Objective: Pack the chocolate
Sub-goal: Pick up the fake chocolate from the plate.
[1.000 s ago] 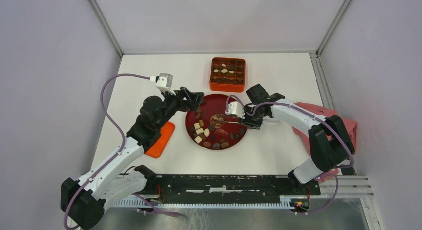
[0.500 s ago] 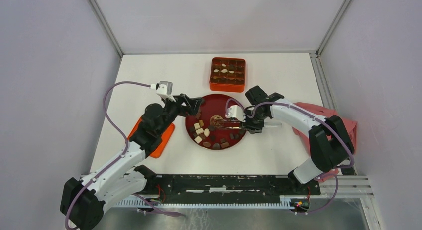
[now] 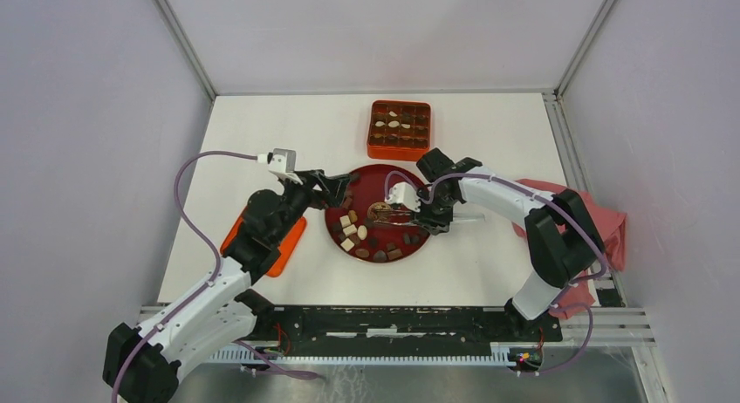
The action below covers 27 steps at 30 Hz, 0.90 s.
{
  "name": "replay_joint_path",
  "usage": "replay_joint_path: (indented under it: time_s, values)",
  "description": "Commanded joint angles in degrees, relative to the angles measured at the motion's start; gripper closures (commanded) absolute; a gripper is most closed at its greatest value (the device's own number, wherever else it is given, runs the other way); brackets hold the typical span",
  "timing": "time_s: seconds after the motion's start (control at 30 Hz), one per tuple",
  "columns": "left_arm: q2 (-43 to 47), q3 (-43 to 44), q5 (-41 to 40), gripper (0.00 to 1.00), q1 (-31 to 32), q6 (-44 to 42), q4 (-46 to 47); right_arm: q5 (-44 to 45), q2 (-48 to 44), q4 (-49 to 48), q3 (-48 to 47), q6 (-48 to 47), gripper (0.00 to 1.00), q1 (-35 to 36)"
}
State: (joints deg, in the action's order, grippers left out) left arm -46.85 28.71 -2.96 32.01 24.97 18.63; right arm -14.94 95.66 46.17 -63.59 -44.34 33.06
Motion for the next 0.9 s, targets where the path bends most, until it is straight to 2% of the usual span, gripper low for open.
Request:
replay_joint_path:
  time_s: [0.0, 0.87]
  values:
    - [2.37, -1.36, -1.65, 0.07, 0.25, -1.08, 2.94, 0.5, 0.71, 1.52, -3.79, 2.59, 0.54, 0.86]
    - [4.49, -2.34, -1.92, 0.07, 0.22, -0.81, 2.82, 0.84, 6.08, 2.92, -9.3, 8.66, 0.55, 3.0]
